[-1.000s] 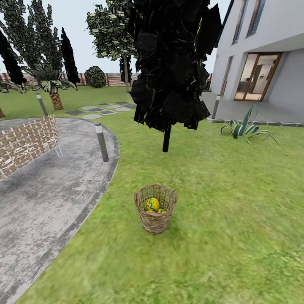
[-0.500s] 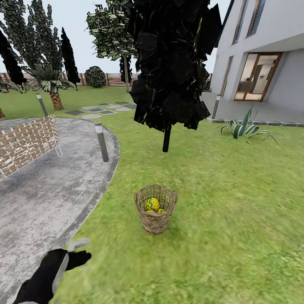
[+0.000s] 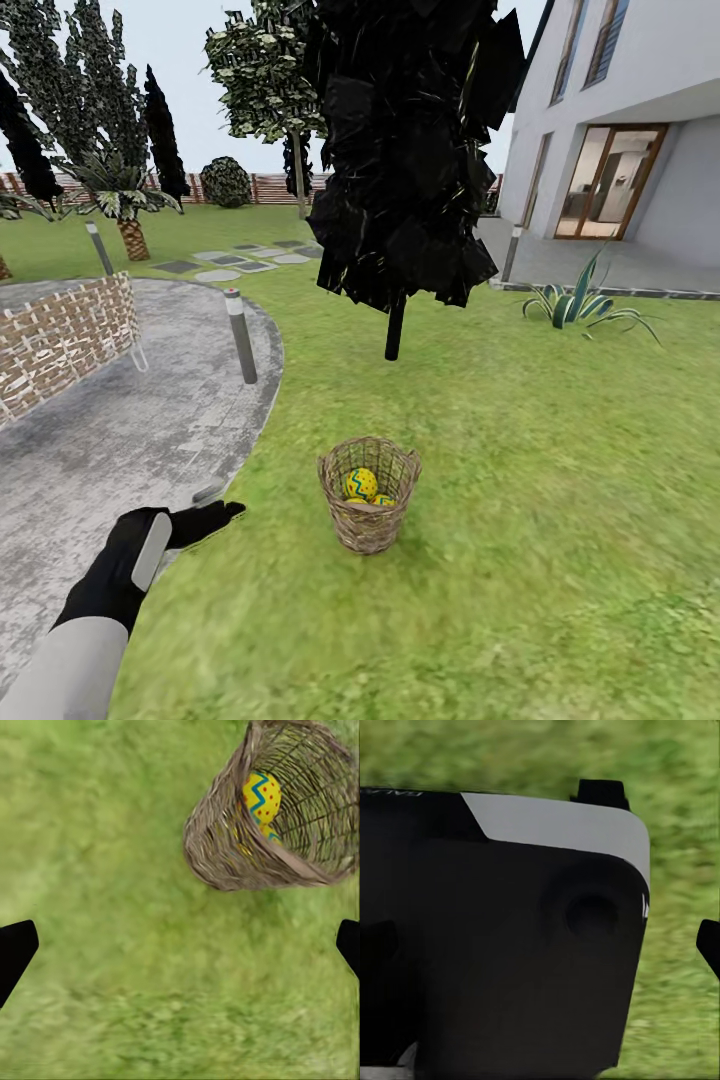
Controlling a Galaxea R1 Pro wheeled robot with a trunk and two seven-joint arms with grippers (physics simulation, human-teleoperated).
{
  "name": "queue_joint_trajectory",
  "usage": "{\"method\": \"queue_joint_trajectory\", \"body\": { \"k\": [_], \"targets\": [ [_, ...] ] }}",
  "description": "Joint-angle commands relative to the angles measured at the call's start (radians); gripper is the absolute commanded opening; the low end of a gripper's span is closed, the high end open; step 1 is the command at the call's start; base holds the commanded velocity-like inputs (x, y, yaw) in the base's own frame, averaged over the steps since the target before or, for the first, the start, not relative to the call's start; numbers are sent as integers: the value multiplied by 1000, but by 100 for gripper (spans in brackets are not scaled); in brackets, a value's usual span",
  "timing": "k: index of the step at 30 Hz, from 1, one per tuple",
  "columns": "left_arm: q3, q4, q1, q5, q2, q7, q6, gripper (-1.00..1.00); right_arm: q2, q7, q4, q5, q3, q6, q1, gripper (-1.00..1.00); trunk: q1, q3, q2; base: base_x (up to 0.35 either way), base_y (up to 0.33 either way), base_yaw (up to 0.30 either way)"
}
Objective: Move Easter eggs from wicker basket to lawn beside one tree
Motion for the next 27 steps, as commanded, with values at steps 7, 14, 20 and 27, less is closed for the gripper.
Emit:
{"method": "queue_joint_trajectory", "body": {
  "k": [7,14,20,27],
  "targets": [
    [2,-16,-54,-2,-2,-7,5,100,3,88,-215,-2,1,217,-12,100,0,-1,0,0,0,0],
    [1,-120,-64,-1,-3,-6,5,100,6,87,-402,-9,-8,229,-20,100,0,-1,0,0,0,0],
    [-2,-145,-107,21,-5,-8,7,100,4,122,-401,-7,-12,17,-20,100,0,-1,0,0,0,0],
    [-3,-157,-114,38,6,-11,98,100,4,265,-515,-12,-49,-158,-33,100,0,-1,0,0,0,0]
  ]
}}
